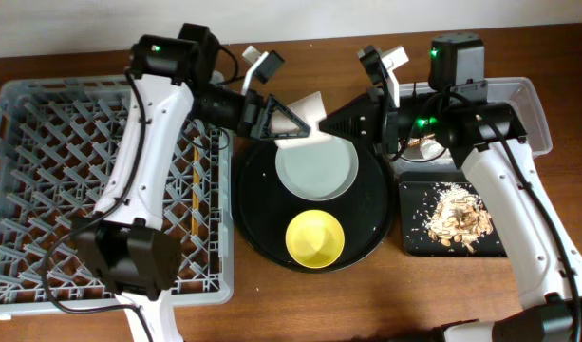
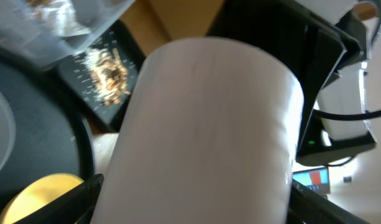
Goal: Sort waste into correct bins and load items into the dishwasher rack
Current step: 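Pass the pink cup from the right gripper to the left gripper, then lower the pink cup into the dish rack with the left gripper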
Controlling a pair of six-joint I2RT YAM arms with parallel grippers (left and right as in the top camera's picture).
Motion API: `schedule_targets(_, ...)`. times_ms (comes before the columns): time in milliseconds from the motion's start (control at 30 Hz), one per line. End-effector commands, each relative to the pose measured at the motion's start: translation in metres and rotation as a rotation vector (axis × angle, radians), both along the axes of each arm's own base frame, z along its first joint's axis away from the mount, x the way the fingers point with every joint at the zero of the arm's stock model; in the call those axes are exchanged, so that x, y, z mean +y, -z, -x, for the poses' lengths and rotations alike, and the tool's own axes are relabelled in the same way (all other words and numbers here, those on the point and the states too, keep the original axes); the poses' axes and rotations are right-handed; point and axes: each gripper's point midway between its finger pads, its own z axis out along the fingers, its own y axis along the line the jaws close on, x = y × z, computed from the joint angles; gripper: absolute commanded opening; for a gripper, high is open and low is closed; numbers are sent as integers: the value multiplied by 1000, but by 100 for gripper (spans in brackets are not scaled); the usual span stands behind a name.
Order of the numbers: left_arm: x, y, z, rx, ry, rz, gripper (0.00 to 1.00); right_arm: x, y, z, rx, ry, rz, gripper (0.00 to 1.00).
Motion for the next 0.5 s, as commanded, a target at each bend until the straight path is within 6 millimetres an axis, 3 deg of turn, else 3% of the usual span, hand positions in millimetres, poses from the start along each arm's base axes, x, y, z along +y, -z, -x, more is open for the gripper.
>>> schedule_targets(0,-3,-37,14,-73,22,130,82,-4,-14,7,25,-56,-60,4)
schedule_targets(100,-2,-44,19,-98,23,126,74,-10,-14,4,25,-38,-61,4)
schedule_targets(467,4,-43,26,-159,22,51,63,-11,-13,1,31,-22,-51,5)
